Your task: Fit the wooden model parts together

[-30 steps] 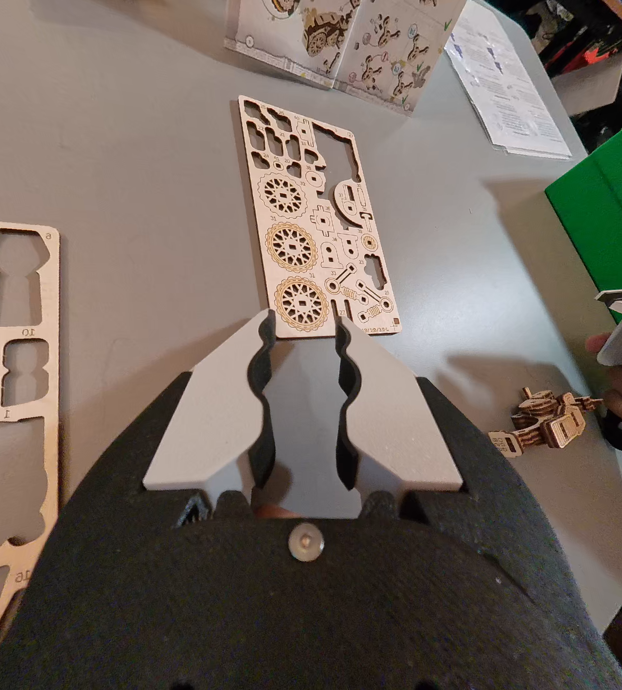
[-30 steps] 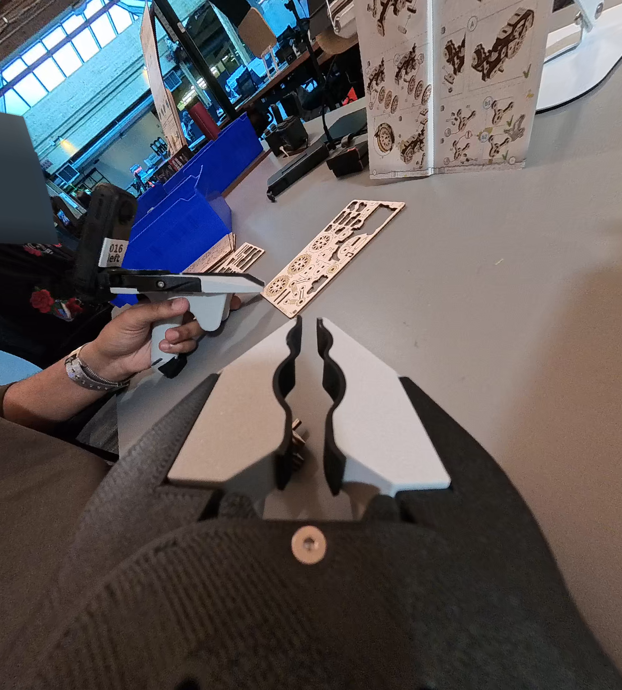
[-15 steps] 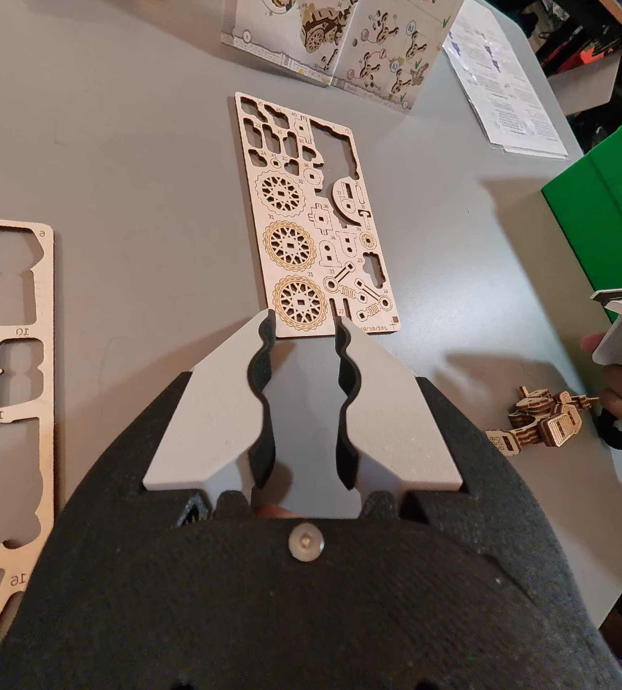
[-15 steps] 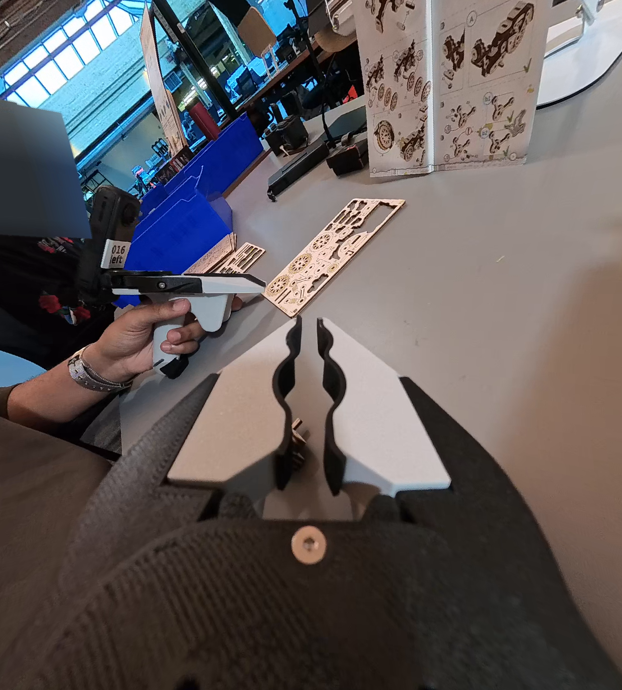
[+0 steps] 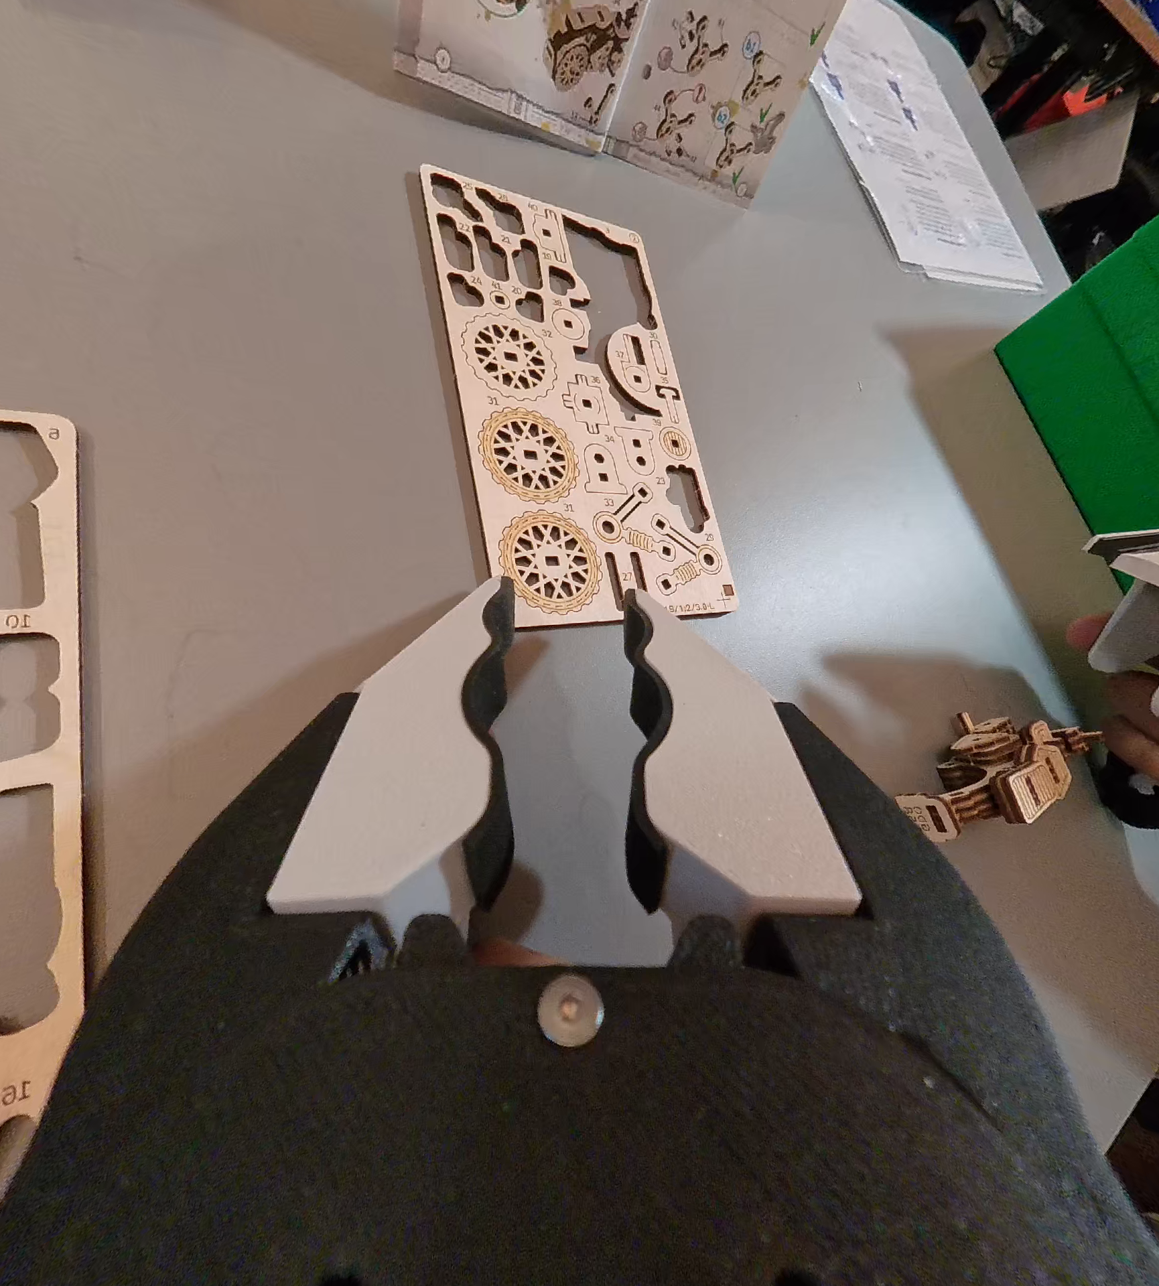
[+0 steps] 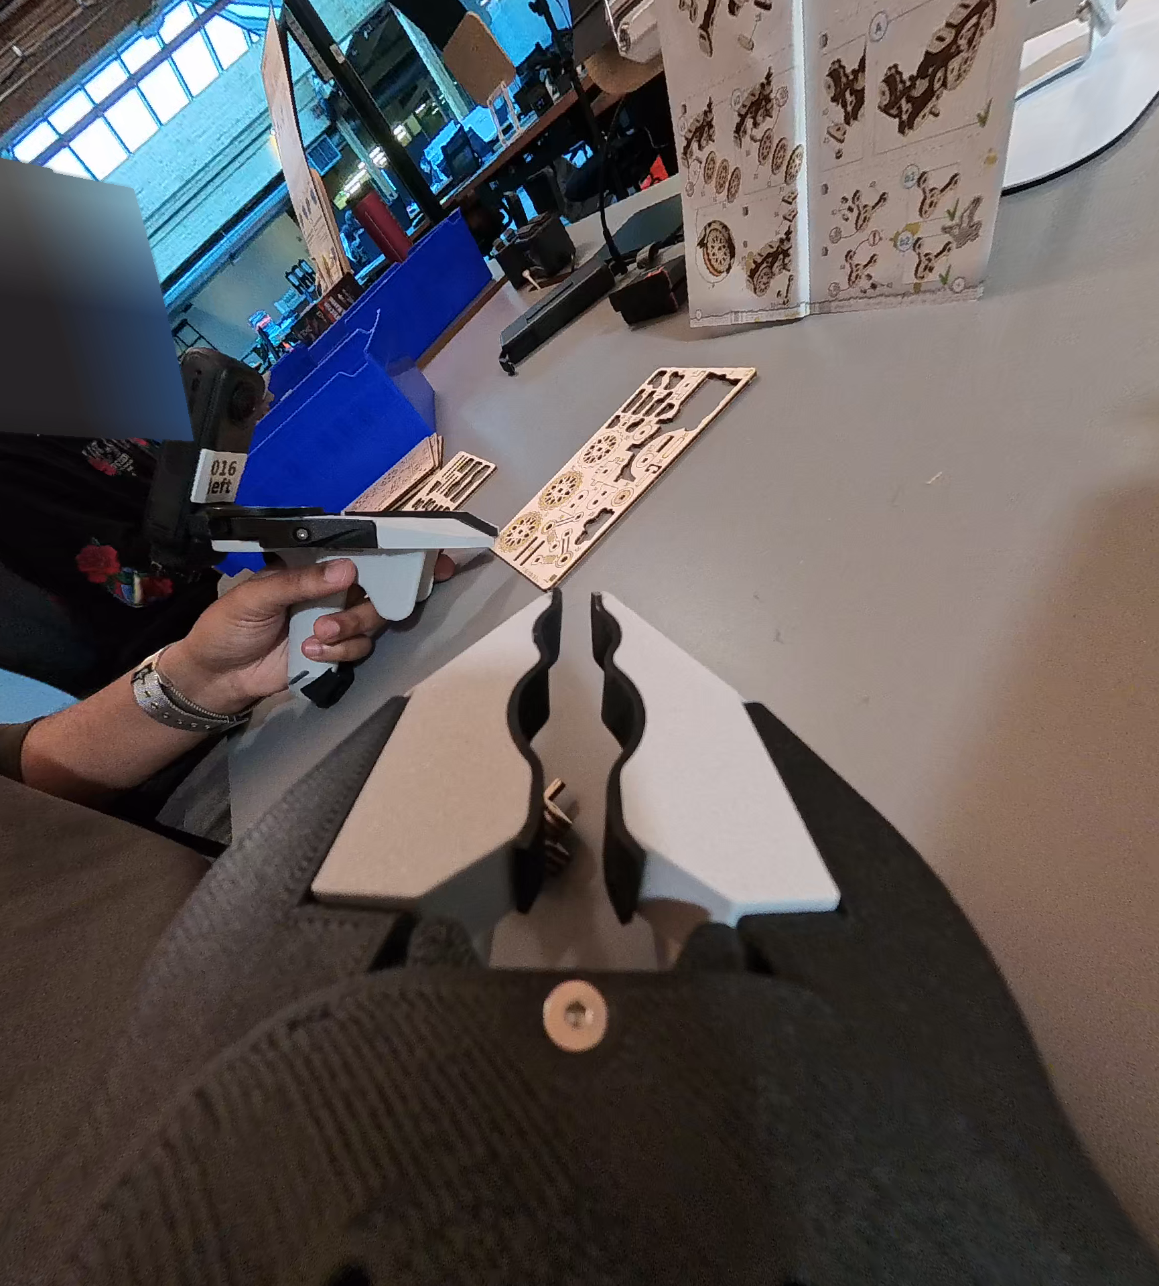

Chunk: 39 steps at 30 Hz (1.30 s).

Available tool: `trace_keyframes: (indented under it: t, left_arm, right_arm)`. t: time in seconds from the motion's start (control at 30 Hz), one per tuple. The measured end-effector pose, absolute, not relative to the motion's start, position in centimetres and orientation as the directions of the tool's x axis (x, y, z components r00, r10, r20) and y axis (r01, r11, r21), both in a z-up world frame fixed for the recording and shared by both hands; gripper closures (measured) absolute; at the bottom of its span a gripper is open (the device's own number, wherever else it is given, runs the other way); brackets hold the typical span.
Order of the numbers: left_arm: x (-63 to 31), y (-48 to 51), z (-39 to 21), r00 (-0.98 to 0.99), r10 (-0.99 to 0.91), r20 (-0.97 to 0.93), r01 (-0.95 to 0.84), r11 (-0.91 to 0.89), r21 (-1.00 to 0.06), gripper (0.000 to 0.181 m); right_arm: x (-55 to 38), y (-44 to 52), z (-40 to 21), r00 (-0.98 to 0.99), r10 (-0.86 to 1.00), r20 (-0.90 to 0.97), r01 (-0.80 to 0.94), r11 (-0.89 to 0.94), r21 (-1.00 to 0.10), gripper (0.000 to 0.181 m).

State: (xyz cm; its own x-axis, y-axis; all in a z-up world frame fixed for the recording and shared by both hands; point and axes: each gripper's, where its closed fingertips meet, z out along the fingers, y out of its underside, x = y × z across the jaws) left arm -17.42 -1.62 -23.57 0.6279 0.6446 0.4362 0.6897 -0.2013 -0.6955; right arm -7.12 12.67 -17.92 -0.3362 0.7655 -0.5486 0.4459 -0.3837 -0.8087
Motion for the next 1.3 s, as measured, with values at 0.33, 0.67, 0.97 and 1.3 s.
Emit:
trace_keyframes:
  t: [0.33, 0.67, 0.97, 1.3]
  left_arm:
    - [-15.0, -0.1, -22.8, 0.727, 0.555, 0.405, 0.619, -0.273, -0.737, 0.143]
    - [-12.4, 1.1, -22.5, 0.821, 0.439, 0.366, 0.535, -0.368, -0.76, 0.159]
    - [-9.8, 1.9, -22.8, 0.925, 0.335, 0.178, 0.337, -0.514, -0.788, 0.181]
    - [-9.5, 1.9, -22.8, 0.924, 0.314, 0.218, 0.358, -0.509, -0.783, 0.173]
  right_arm:
    - [-7.2, 12.7, -18.0, -0.332, 0.763, -0.554, 0.449, -0.389, -0.804, 0.175]
    - [-7.2, 12.9, -18.1, -0.326, 0.752, -0.573, 0.455, -0.406, -0.792, 0.175]
    - [-7.3, 12.7, -18.3, -0.321, 0.755, -0.572, 0.467, -0.4, -0.789, 0.174]
    - [-7.3, 12.6, -18.4, -0.32, 0.751, -0.577, 0.474, -0.401, -0.784, 0.173]
